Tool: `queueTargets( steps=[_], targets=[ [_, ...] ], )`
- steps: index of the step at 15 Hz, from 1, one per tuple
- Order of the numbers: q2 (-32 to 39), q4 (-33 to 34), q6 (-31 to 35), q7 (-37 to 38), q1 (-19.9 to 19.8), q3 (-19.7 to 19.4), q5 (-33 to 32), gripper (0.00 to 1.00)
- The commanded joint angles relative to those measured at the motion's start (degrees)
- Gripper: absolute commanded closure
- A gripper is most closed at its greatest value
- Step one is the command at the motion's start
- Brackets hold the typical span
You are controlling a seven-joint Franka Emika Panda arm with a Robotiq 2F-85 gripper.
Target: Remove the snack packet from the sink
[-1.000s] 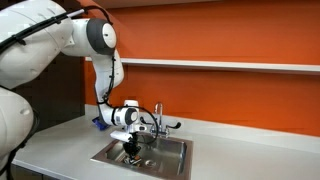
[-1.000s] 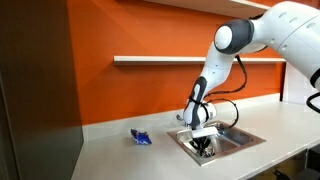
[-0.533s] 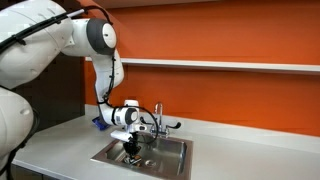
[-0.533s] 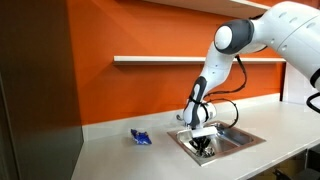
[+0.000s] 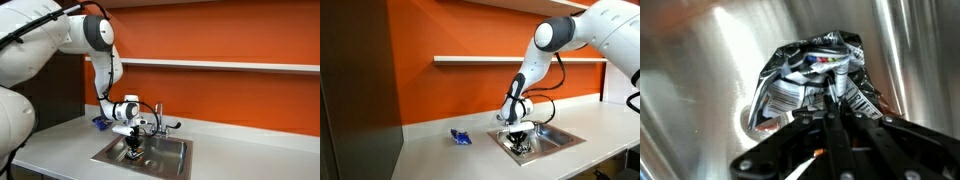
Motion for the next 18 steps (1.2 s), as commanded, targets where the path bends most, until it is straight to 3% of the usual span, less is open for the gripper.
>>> queueTargets(
  steps=[1,10,18],
  targets=[
    [-3.6,-1.2,-2.4,1.9,2.2,-1.8,-0.6,0.98],
    [-9.9,-4.2,-5.1,5.7,6.4,-3.5,-2.9,0.98],
    [-18.0,-10.4,-5.8,12.3,10.3,-4.6,-8.9,0.98]
  ],
)
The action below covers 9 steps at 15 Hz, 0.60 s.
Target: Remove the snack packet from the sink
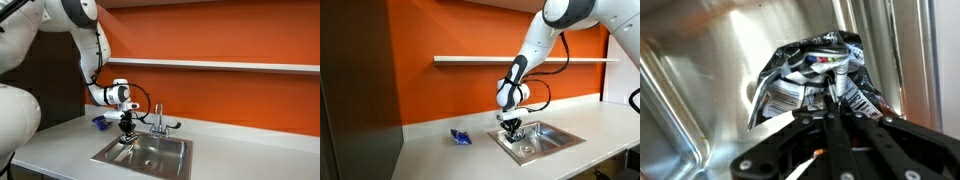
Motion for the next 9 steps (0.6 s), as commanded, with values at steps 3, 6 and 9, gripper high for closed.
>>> queueTargets(
  steps=[3,6,9],
  targets=[
    [-7.8,-5.7,-2.9,6.1,2.7,-0.3,-5.7,0.98],
    [-9.5,-6.6,-4.2,7.5,3.7,0.8,-8.0,0.98],
    [-11.0,-7.2,-5.5,8.1,4.4,2.7,-9.9,0.98]
  ],
)
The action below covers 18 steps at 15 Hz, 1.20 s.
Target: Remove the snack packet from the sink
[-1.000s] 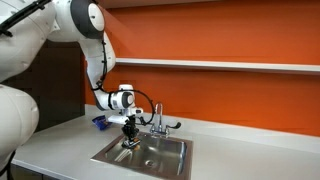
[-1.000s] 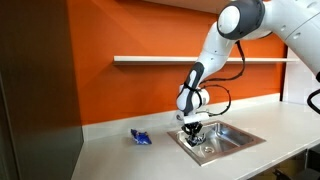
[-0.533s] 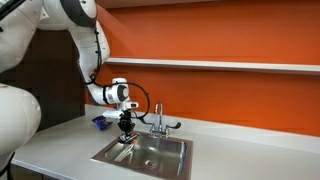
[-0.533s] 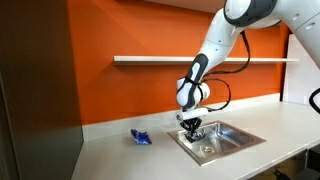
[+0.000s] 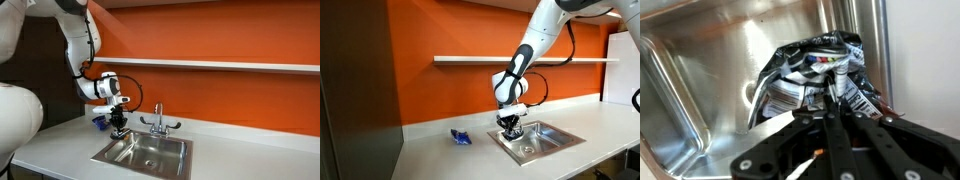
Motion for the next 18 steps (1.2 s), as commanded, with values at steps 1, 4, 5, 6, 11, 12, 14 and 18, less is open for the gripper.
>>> queueTargets(
  steps=[1,4,5,6,11,12,14,18],
  targets=[
    [-3.8,-2.0,-3.0,2.7,0.7,2.5,-3.4,0.98],
    [-4.3,-2.0,-3.6,1.8,1.2,5.5,-3.9,0.98],
    [-4.1,-1.9,-3.6,1.6,1.5,6.6,-4.1,0.98],
    [-3.9,-1.7,-3.8,1.2,1.7,7.6,-4.1,0.98],
    [-0.8,0.3,-3.6,-2.1,2.7,13.0,-2.5,0.98],
    [-0.2,0.7,-3.3,-2.7,2.9,13.7,-2.4,0.98],
    [1.4,1.7,-3.3,-4.3,3.2,14.9,-2.1,0.98],
    [4.6,3.6,-3.3,-6.9,3.6,15.9,-1.7,0.98]
  ],
)
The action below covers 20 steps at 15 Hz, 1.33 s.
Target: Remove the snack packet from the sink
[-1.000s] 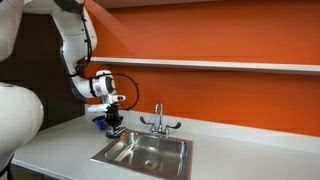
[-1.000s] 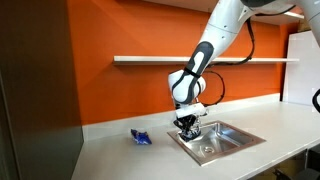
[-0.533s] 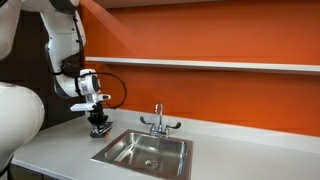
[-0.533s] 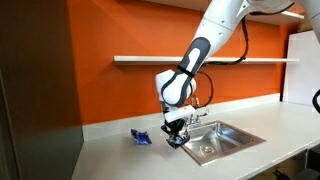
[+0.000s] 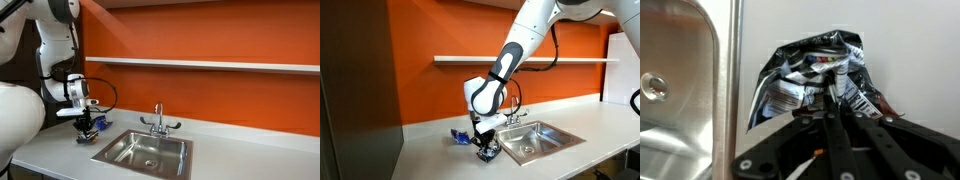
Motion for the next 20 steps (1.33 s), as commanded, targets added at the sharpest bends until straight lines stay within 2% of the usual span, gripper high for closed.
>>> queueTargets(
  steps=[1,2,3,5,13,20],
  targets=[
    [3.0,3.1,-1.6,-3.8,0.0,0.8,0.8,0.98],
    [3.5,3.6,-1.7,-4.2,0.0,0.7,0.9,0.98],
    [4.0,3.9,-1.7,-4.5,0.1,0.6,0.9,0.68],
    [4.5,4.4,-1.7,-4.8,0.3,0.4,0.9,0.60],
    [3.0,3.8,-1.7,-3.9,0.7,-0.1,0.6,0.01],
    [0.5,2.9,-1.4,-2.9,1.1,0.0,0.3,0.00]
  ],
)
